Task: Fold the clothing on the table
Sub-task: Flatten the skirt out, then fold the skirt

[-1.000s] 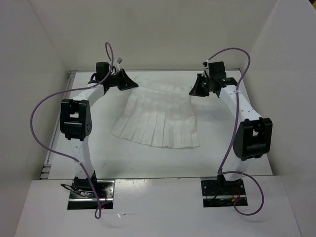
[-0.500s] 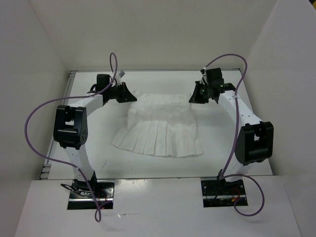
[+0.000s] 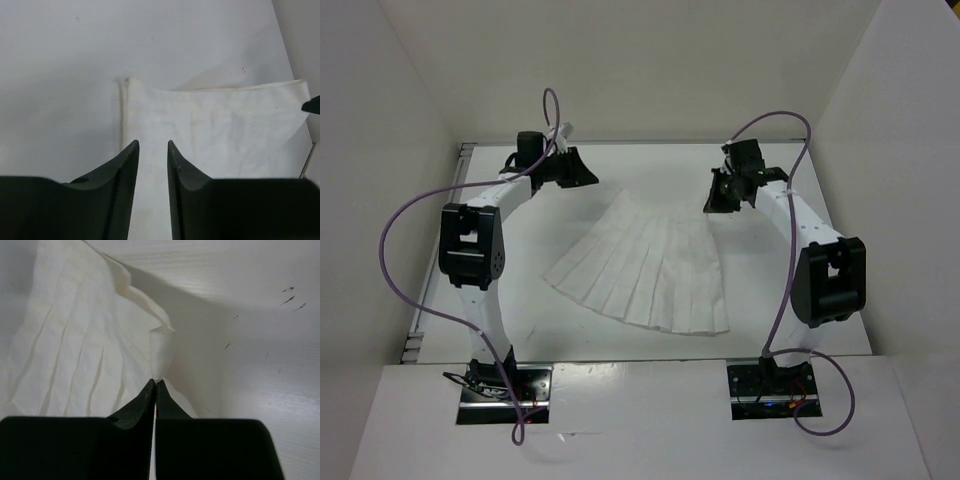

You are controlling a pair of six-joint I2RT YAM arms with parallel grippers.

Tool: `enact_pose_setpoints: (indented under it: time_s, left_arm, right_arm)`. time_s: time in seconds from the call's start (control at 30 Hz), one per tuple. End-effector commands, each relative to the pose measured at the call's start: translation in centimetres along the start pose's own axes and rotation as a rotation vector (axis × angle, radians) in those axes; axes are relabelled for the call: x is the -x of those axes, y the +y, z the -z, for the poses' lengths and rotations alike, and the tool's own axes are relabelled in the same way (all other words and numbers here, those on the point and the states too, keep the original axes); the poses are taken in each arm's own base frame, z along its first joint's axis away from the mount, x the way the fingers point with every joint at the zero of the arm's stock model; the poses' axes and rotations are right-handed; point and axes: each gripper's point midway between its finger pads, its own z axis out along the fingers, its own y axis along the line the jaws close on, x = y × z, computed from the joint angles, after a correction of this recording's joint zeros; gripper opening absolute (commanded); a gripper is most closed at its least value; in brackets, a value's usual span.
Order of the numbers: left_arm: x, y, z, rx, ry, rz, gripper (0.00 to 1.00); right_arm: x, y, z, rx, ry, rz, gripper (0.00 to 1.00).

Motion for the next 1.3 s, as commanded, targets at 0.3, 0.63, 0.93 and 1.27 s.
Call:
enact_pose_setpoints:
  time_s: [0.3,0.63,0.93,1.27]
  left_arm:
    - [0.7,3.2,-3.8,0.072,0.005,0.003,0.61]
    - [0.0,2.6,-9.6,0.019,0.108,-0.102,0.59]
    - [-2.3,5.8,-11.4,0.077,0.166,-0.089,0.58]
    - [-3.8,6.1,-12.0,0.041,0.200,-0.073,0.52]
  right_arm:
    - [5.3,-5.2,-4.0,-0.342,-0.088,-0.100,0.51]
    - [4.9,-7.7,-6.4,-0.451,-0.035,-0.123,0.54]
    - [4.2,-9.6,-7.5,-0.414,0.009,-0.170,0.53]
    - [3.7,-10.2,-7.7,-0.401,0.025,-0.188,0.53]
